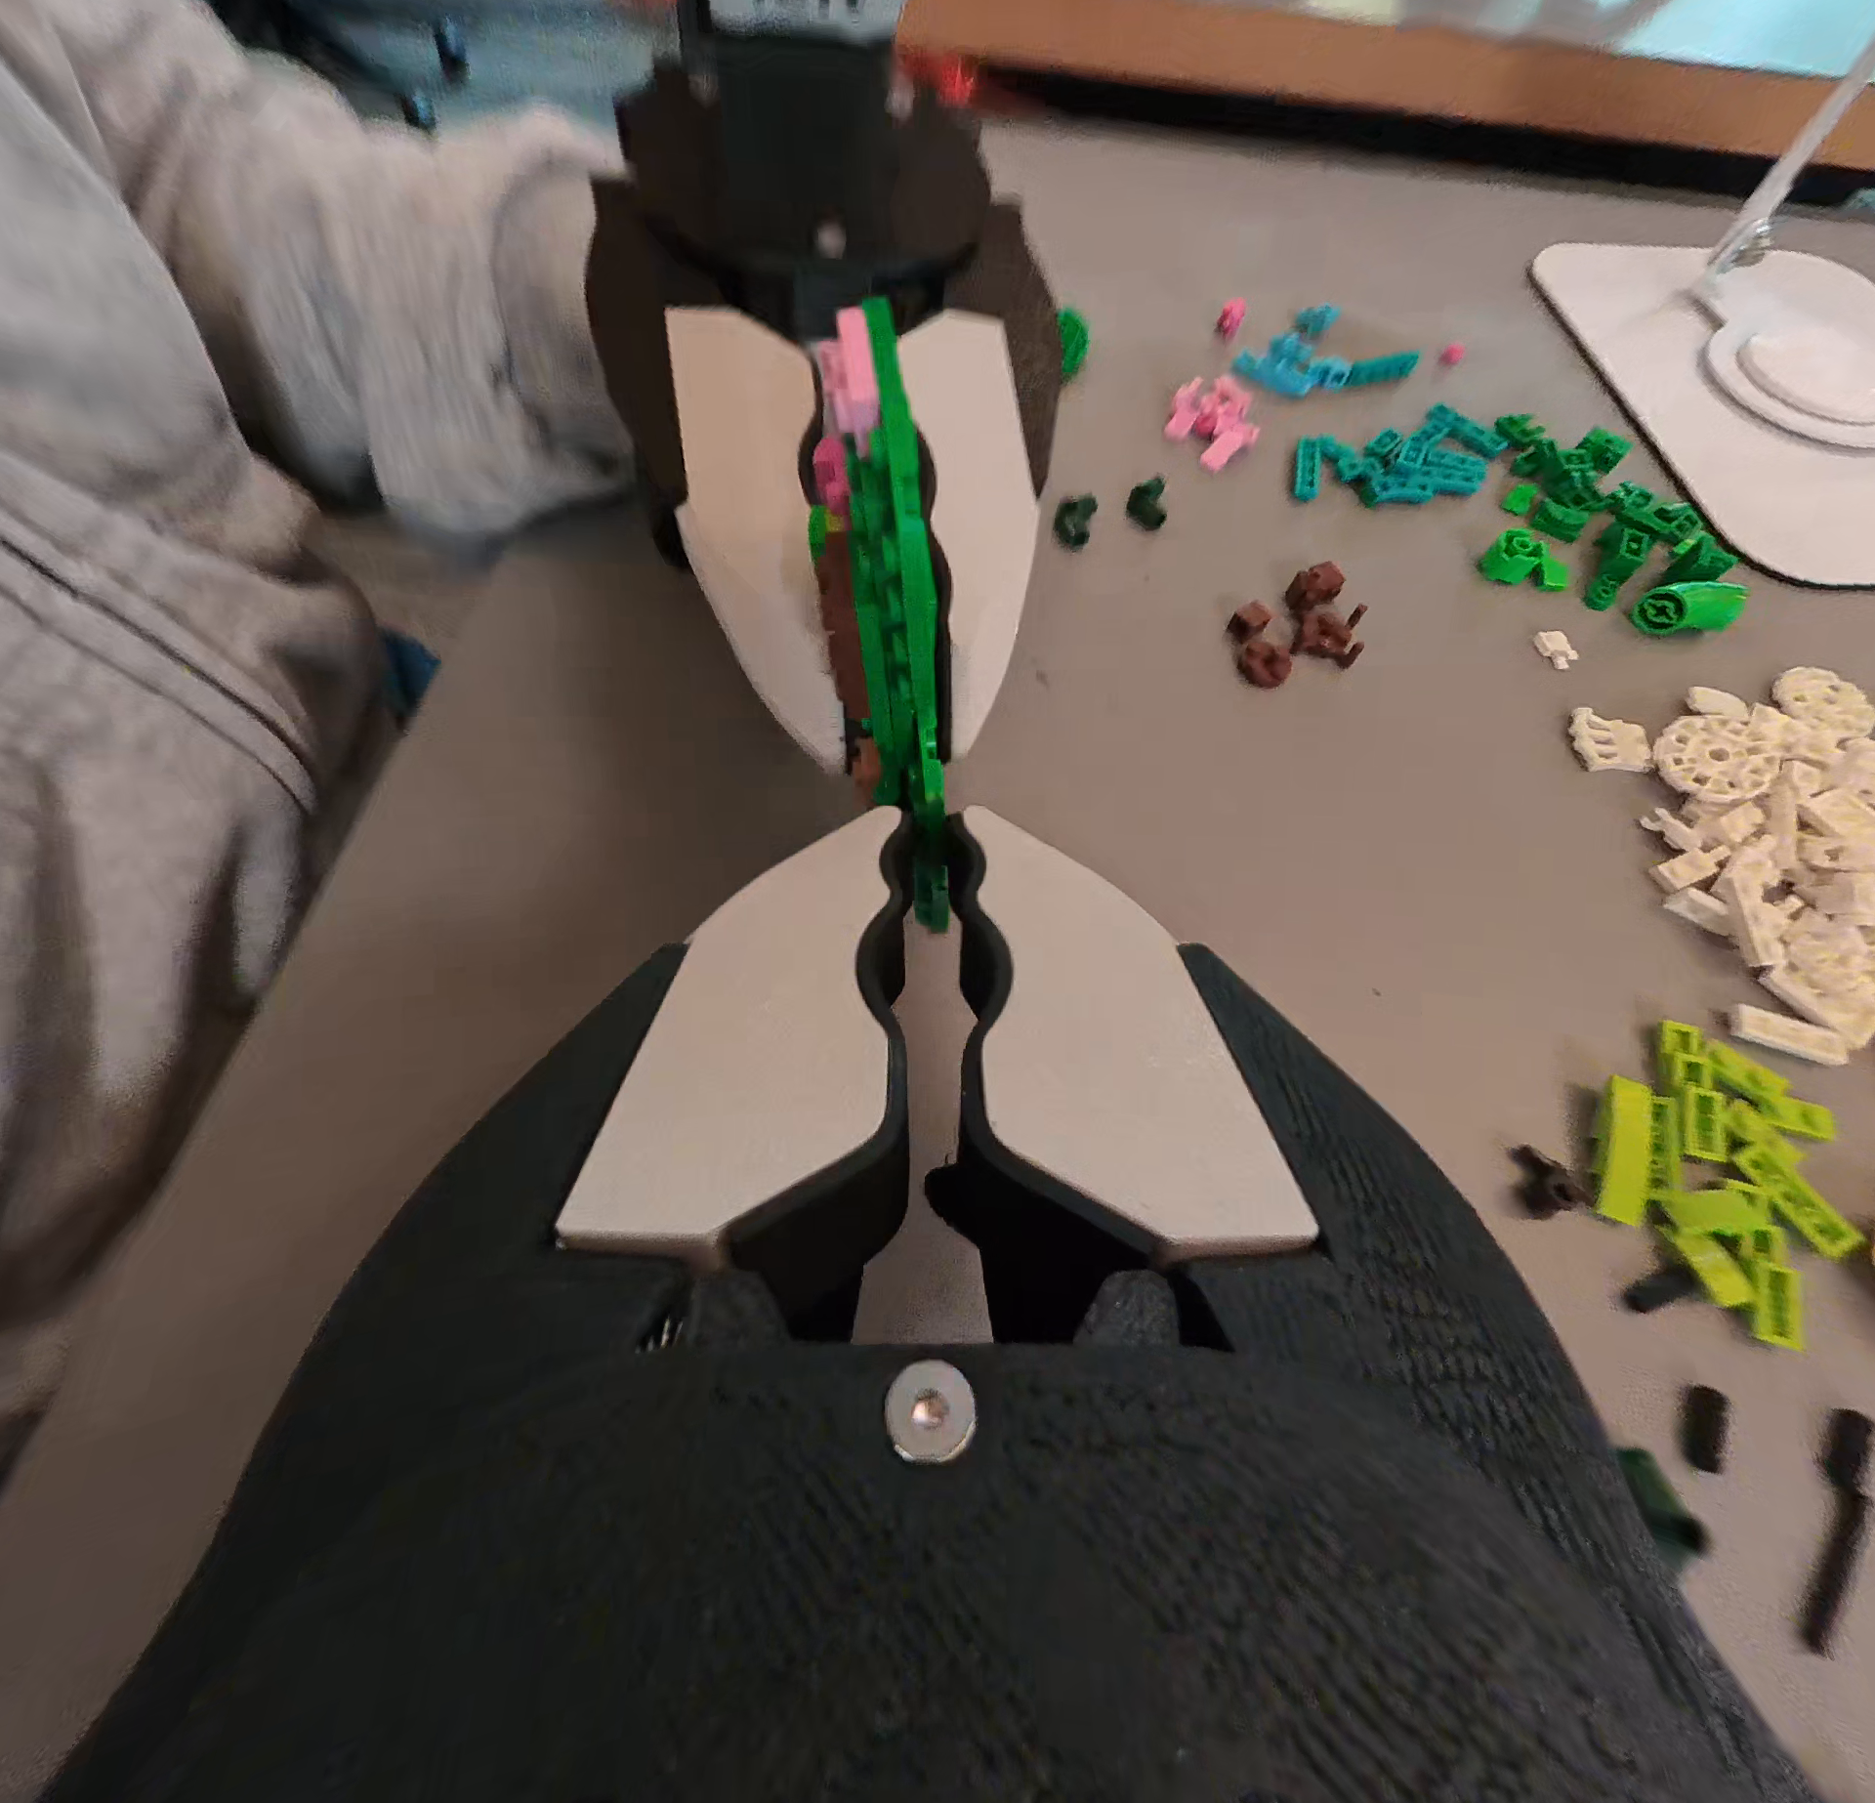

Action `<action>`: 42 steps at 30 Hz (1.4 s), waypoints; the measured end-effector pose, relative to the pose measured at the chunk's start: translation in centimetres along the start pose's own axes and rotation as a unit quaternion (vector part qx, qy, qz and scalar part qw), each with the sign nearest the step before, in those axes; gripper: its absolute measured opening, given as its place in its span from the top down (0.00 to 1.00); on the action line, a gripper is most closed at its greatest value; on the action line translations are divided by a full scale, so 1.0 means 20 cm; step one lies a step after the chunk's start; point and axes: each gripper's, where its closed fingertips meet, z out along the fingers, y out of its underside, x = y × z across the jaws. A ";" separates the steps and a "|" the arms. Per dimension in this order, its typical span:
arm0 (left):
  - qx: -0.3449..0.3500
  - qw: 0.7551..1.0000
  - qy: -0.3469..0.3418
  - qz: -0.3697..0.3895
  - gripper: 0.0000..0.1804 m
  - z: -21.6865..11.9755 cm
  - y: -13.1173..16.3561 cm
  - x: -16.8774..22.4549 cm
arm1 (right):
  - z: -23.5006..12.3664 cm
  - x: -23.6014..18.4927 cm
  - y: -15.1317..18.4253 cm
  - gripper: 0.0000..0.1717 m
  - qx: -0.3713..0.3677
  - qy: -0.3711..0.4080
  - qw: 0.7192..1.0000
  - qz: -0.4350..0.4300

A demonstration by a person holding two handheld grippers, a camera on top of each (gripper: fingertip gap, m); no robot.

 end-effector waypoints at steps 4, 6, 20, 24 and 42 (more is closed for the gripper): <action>0.072 0.993 0.056 -0.074 0.91 -0.05 -0.10 0.03 | -0.03 -0.02 -0.11 0.97 0.091 -0.019 0.992 0.087; 0.091 0.989 0.076 -0.093 0.91 -0.07 -0.13 0.04 | -0.04 -0.03 -0.14 0.97 0.109 -0.019 0.990 0.092; 0.198 0.911 0.307 -0.191 0.91 -0.19 -0.29 0.27 | -0.14 -0.25 -0.36 0.96 0.285 -0.258 0.892 0.238; 0.197 0.914 0.287 -0.210 0.91 -0.18 -0.27 0.23 | -0.13 -0.22 -0.34 0.96 0.281 -0.244 0.895 0.247; 0.045 0.995 0.013 -0.093 0.91 -0.06 -0.12 0.03 | -0.16 0.05 -0.31 0.80 0.189 0.086 0.975 0.075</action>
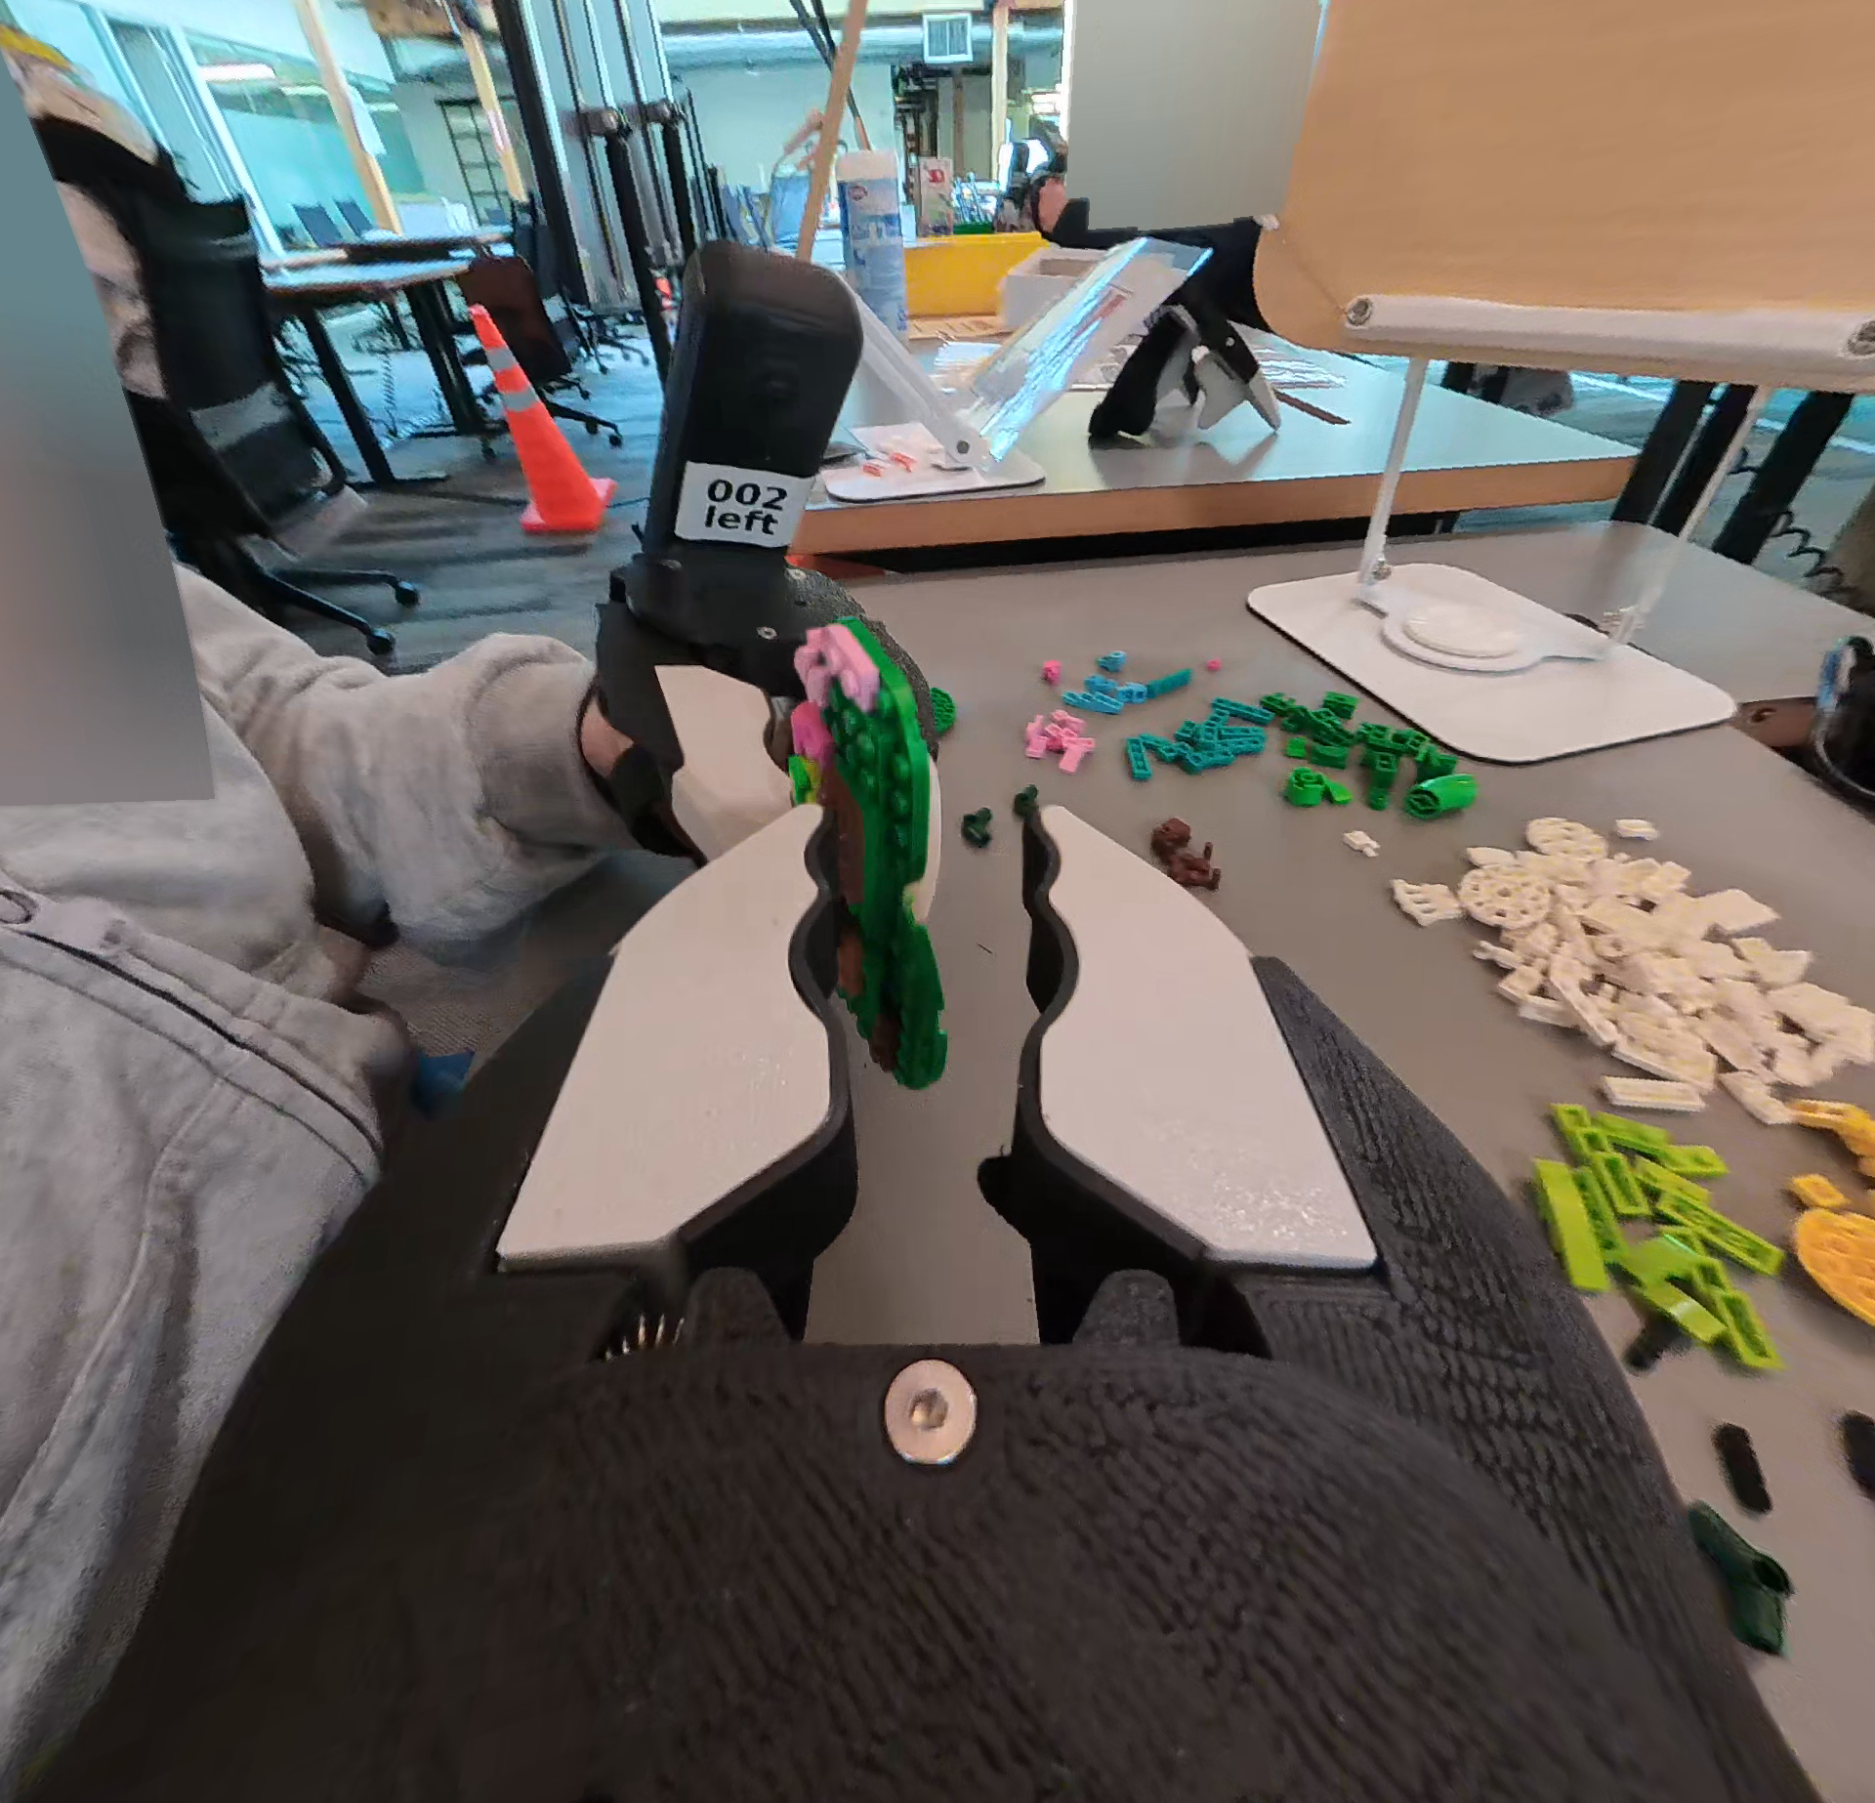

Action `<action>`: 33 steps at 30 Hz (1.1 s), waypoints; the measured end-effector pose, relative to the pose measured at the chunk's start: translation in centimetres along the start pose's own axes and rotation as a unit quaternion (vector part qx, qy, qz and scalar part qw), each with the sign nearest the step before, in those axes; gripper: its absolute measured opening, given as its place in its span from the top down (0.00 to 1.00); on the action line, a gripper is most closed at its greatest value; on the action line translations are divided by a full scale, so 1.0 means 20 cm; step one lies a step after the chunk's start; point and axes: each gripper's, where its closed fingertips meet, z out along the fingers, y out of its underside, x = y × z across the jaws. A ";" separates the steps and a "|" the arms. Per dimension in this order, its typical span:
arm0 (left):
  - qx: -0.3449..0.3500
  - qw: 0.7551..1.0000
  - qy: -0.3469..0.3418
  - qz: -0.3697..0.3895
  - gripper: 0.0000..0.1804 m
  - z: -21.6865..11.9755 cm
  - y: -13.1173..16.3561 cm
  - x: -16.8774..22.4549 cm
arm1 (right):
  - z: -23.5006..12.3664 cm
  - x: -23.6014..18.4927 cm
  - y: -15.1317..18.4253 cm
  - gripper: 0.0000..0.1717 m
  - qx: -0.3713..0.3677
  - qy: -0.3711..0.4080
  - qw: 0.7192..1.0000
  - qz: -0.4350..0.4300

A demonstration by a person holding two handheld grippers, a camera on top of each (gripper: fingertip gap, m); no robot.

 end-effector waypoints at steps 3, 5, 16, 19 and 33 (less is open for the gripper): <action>0.021 0.999 0.017 -0.032 0.91 -0.01 -0.03 0.00 | -0.01 -0.01 -0.01 0.80 0.006 -0.011 1.000 0.011; 0.019 0.999 0.015 -0.034 0.91 0.00 -0.02 0.00 | 0.00 -0.03 -0.01 0.80 0.009 -0.027 0.999 0.031; 0.231 0.953 0.126 -0.151 0.92 -0.16 -0.27 0.04 | 0.04 -0.05 -0.02 0.81 0.036 -0.035 0.994 0.102; 0.234 0.951 0.136 -0.151 0.92 -0.15 -0.27 0.05 | 0.05 -0.09 -0.04 0.89 0.062 -0.059 0.987 0.133; 0.018 0.978 -0.101 0.183 0.67 -0.12 -0.07 -0.08 | -0.04 -0.03 0.16 0.96 -0.147 0.017 0.984 -0.100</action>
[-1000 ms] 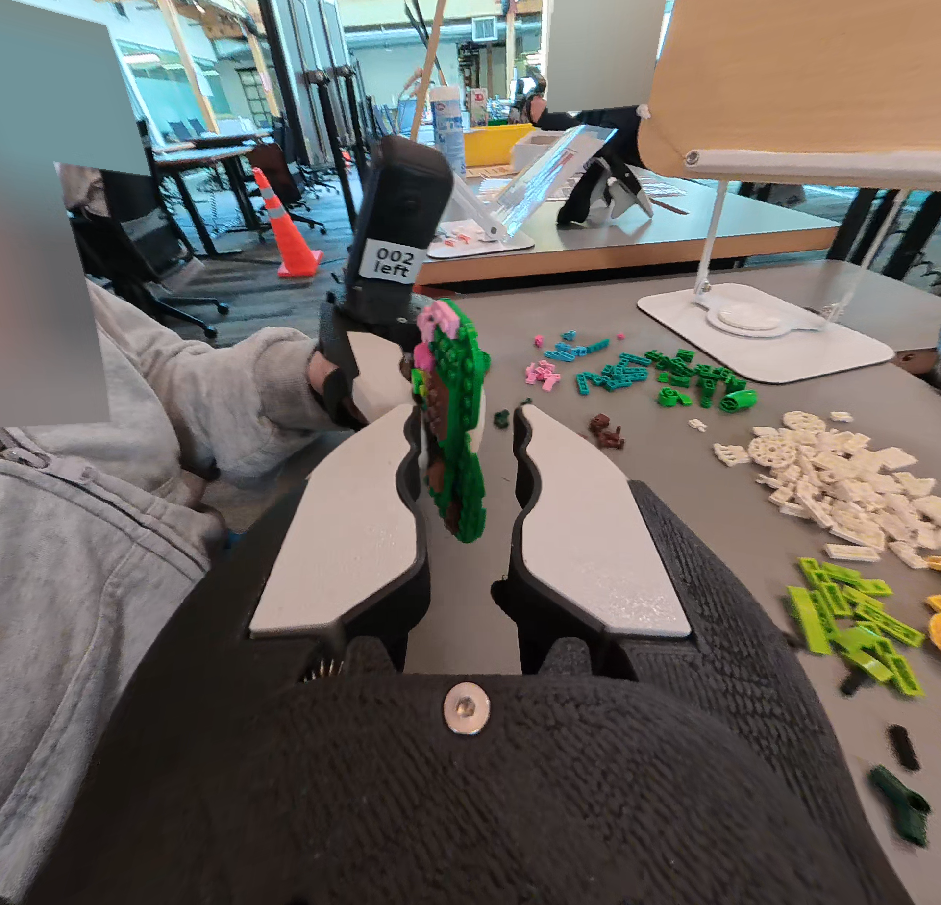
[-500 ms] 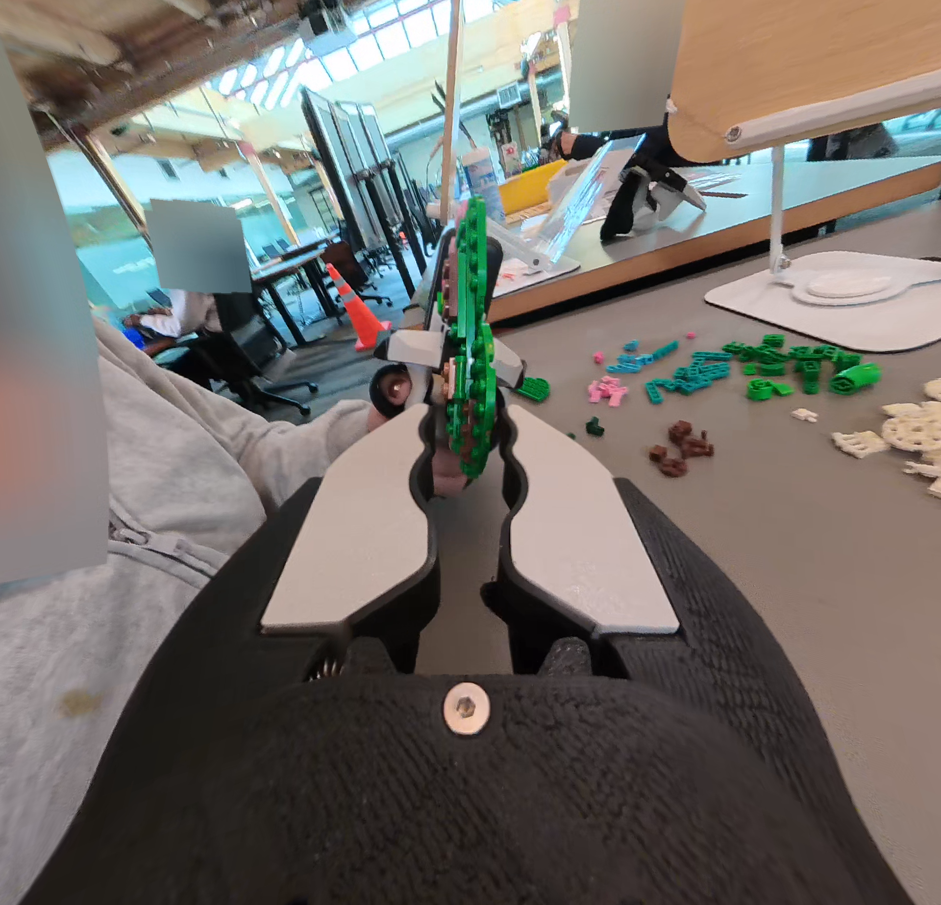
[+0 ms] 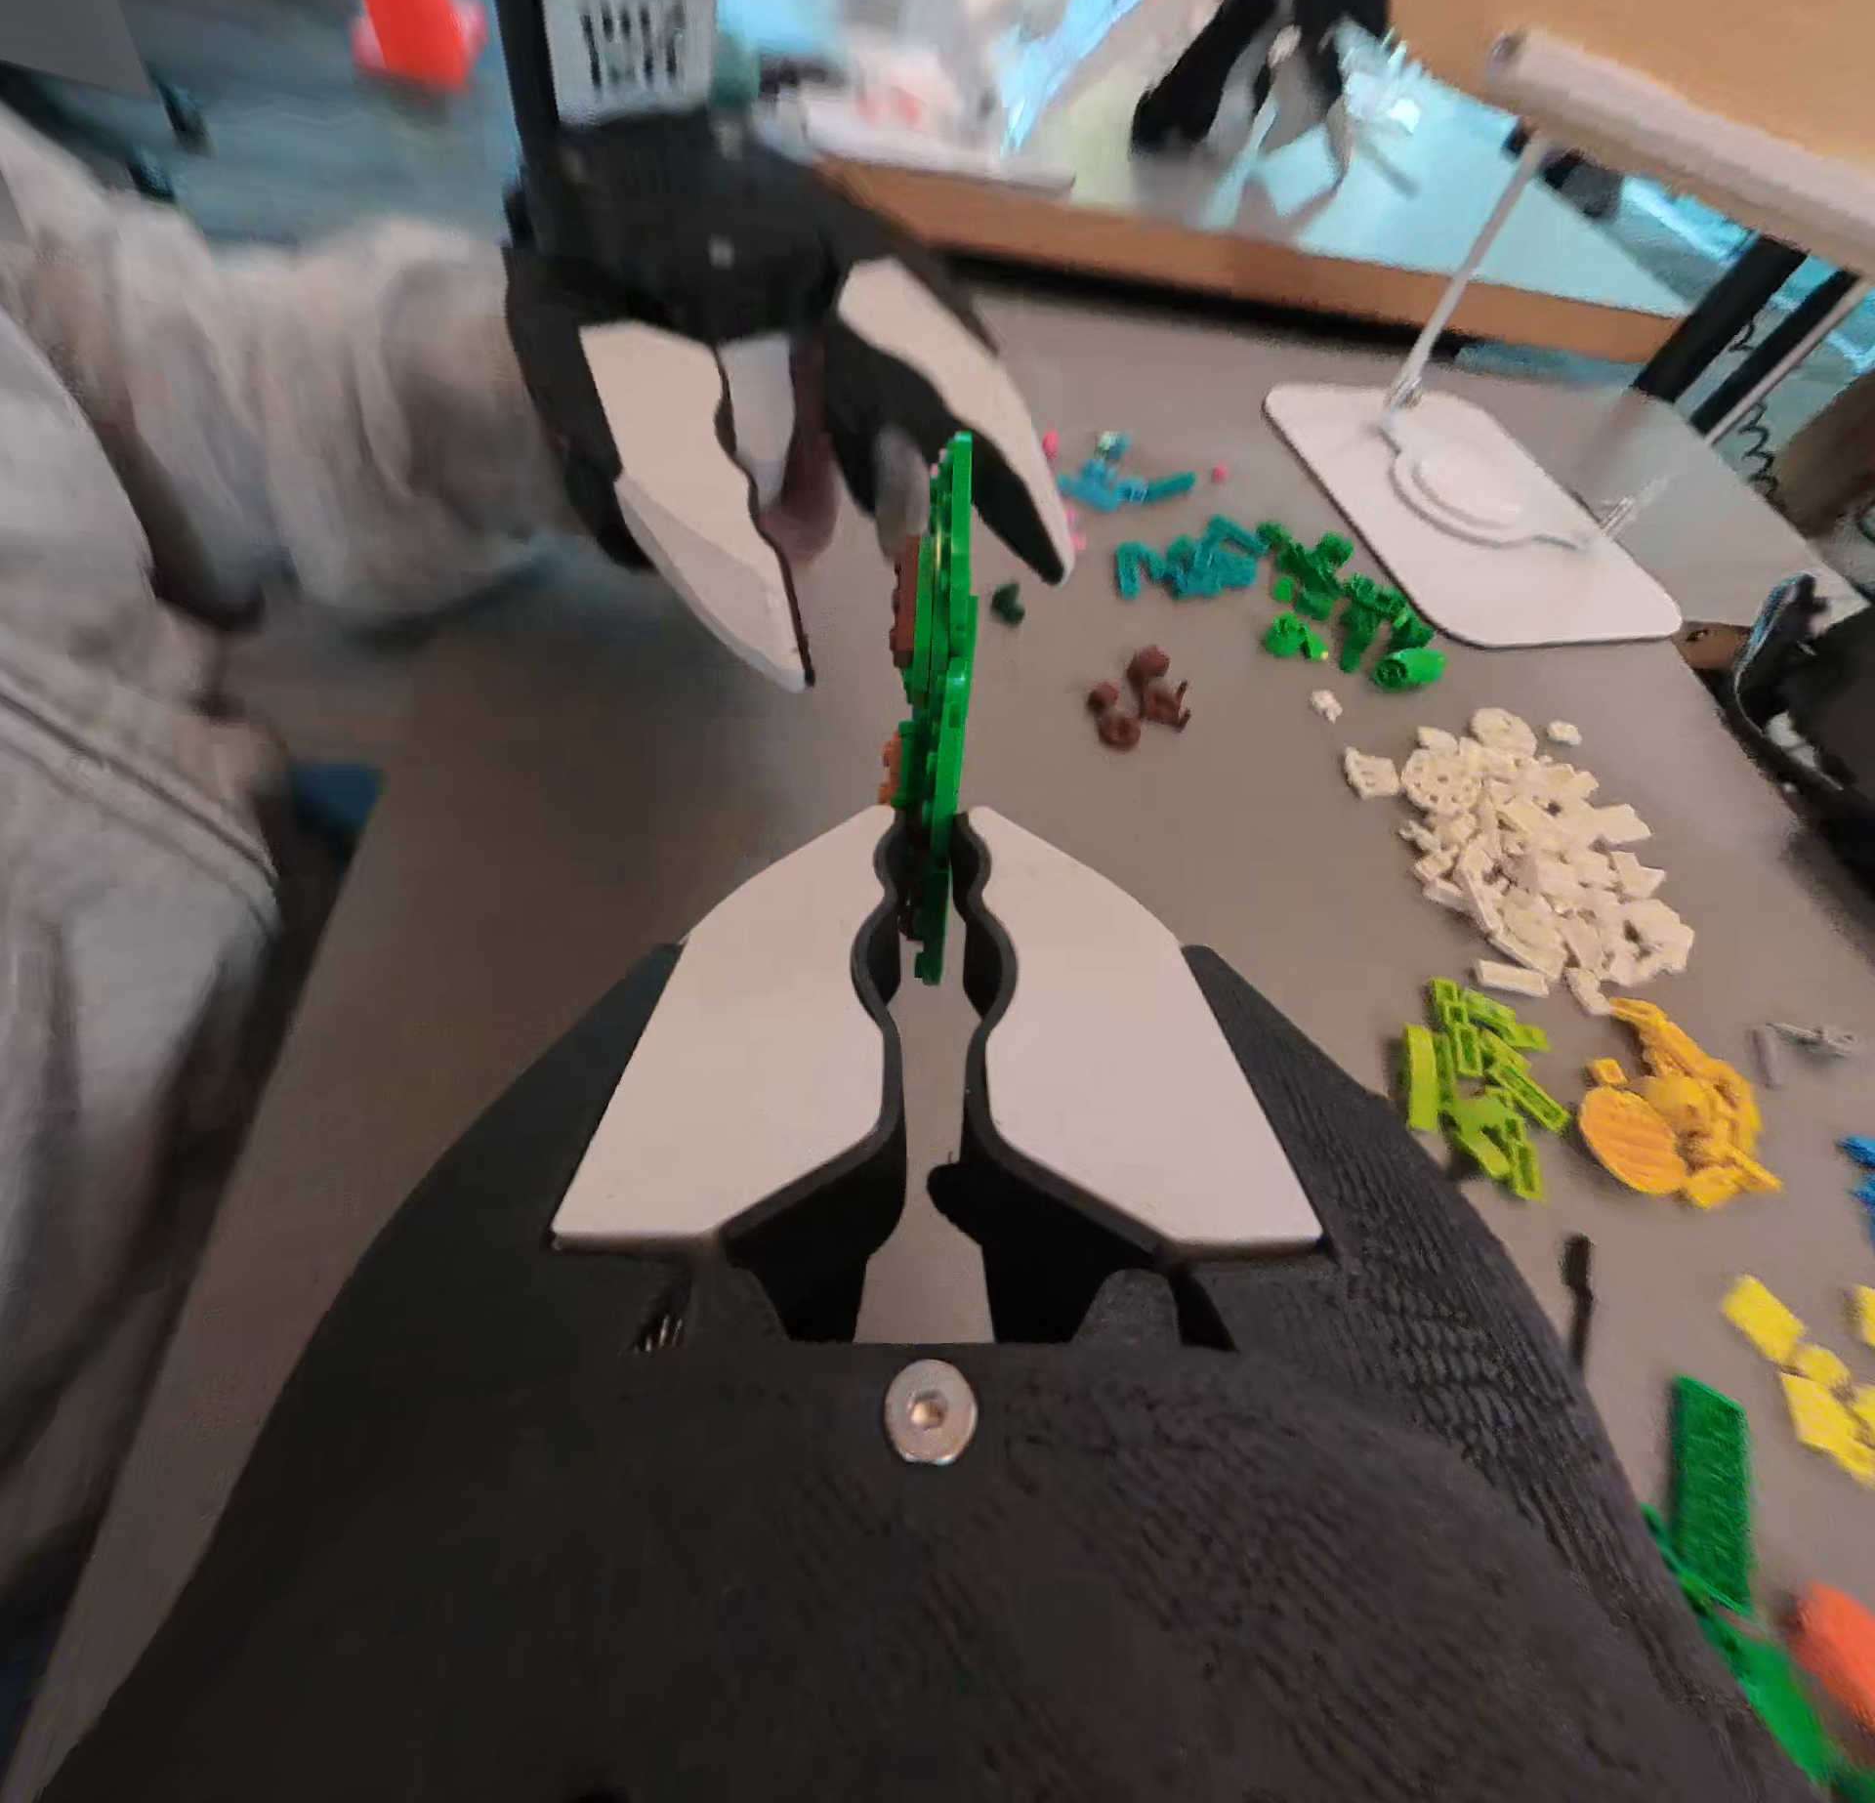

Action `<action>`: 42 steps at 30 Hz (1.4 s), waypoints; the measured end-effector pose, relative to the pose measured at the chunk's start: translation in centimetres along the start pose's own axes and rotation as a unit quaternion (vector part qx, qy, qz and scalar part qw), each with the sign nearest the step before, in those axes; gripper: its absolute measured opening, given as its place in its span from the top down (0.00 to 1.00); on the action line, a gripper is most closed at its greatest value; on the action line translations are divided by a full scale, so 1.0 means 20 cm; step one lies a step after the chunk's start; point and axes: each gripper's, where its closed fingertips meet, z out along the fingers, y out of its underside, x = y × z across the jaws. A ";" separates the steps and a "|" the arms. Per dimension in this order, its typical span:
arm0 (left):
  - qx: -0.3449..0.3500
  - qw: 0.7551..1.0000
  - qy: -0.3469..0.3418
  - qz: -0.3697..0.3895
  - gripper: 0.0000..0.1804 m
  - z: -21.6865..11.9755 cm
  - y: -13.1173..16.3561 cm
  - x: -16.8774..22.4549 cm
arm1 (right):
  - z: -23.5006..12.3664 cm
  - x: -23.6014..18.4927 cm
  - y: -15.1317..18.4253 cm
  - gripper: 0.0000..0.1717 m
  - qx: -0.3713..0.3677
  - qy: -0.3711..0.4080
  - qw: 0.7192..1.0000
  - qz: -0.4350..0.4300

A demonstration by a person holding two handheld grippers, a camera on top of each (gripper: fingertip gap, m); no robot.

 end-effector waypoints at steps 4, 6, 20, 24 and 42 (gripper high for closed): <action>-0.073 0.994 0.038 0.069 0.81 0.04 0.07 0.08 | -0.03 -0.04 0.08 0.96 -0.080 -0.050 0.995 -0.016; -0.068 0.994 0.063 0.063 0.89 0.04 0.07 0.11 | -0.04 -0.05 0.11 0.96 -0.098 -0.063 0.993 -0.011; -0.008 0.900 0.085 -0.427 0.91 0.13 0.13 -0.04 | 0.00 0.15 0.10 0.70 -0.106 0.200 0.912 -0.343; 0.009 0.879 0.104 -0.466 0.92 0.15 0.10 -0.04 | 0.09 0.07 0.10 0.71 -0.093 0.175 0.902 -0.383; 0.038 0.855 0.096 -0.508 0.92 0.17 0.12 -0.08 | 0.15 0.03 0.12 0.85 -0.087 0.164 0.902 -0.390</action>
